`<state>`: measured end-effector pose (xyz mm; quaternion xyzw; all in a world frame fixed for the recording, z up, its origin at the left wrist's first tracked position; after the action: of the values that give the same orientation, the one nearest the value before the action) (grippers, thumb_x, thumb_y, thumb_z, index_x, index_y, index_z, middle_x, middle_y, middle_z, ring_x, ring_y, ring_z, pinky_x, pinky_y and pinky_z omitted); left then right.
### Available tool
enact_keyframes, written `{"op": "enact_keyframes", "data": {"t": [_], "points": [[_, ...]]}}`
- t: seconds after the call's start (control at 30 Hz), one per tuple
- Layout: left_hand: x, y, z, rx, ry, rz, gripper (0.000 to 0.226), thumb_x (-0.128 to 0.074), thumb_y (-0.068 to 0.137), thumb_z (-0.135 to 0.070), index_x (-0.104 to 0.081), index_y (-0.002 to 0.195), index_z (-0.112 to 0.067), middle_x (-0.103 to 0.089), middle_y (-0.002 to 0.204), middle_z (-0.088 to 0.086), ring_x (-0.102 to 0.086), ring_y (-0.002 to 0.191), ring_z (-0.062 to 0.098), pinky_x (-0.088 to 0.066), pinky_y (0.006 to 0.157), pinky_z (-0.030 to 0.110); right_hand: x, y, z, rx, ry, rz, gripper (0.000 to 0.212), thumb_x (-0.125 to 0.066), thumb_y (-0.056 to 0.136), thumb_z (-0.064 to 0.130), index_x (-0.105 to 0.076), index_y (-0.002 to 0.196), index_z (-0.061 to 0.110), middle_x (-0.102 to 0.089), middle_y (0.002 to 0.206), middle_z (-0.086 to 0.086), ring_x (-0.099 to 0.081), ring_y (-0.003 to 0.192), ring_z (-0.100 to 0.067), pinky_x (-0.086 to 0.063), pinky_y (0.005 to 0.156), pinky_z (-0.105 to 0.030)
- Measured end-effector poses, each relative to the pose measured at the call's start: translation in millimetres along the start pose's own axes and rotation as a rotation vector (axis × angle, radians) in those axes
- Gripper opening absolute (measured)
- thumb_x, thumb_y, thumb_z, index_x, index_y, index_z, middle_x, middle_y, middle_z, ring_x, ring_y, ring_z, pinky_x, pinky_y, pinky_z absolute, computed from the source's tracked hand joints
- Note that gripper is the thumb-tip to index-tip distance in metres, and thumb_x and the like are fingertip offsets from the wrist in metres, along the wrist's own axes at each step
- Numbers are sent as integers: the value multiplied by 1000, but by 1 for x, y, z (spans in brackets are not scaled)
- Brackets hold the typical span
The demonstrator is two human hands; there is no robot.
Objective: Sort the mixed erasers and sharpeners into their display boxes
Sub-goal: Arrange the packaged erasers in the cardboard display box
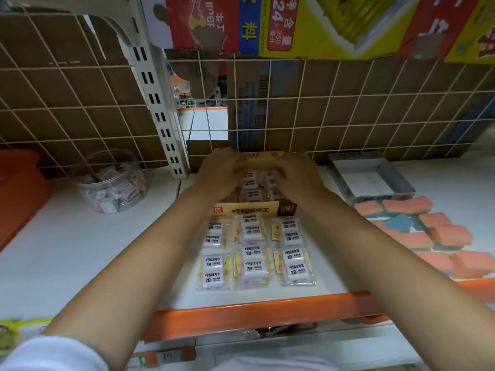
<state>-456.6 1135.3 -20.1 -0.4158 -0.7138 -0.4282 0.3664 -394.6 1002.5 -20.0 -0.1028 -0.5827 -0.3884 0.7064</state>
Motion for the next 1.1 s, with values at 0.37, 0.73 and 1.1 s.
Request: {"op": "enact_keyframes", "data": {"t": [0.37,0.73,1.1], "points": [[30,-162,19,99,-235,84,42,-47,73,-47,-70,91,-16,-62,82,-9,-52,79,3,-30,75,-2,9,-135,-7,-1,329,68,29,-61,76,30,-72,95,11,-64,89,3,-52,89,-18,-30,77,-3],[7,-182,23,184,-180,77,46,-53,75,-38,-67,109,-11,-61,99,0,-49,96,14,-29,80,16,0,-150,-5,117,162,31,43,-44,82,35,-69,103,8,-62,90,-8,-38,88,-16,-41,74,-35],[10,-181,26,278,-246,72,16,-72,77,-17,-69,93,-16,-63,95,-1,-54,94,17,-35,71,11,3,-153,-6,-51,421,138,25,-55,79,34,-62,99,21,-55,101,10,-48,98,-12,-35,85,-13]]}}
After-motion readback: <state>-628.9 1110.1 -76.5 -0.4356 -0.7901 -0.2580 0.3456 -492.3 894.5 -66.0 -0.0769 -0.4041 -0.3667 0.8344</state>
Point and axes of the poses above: each hand's wrist, its own y-axis towards the middle knuckle, its own x-axis out of the back of the hand, z = x × y, the point moved 6 cm from there along y, towards the middle knuckle
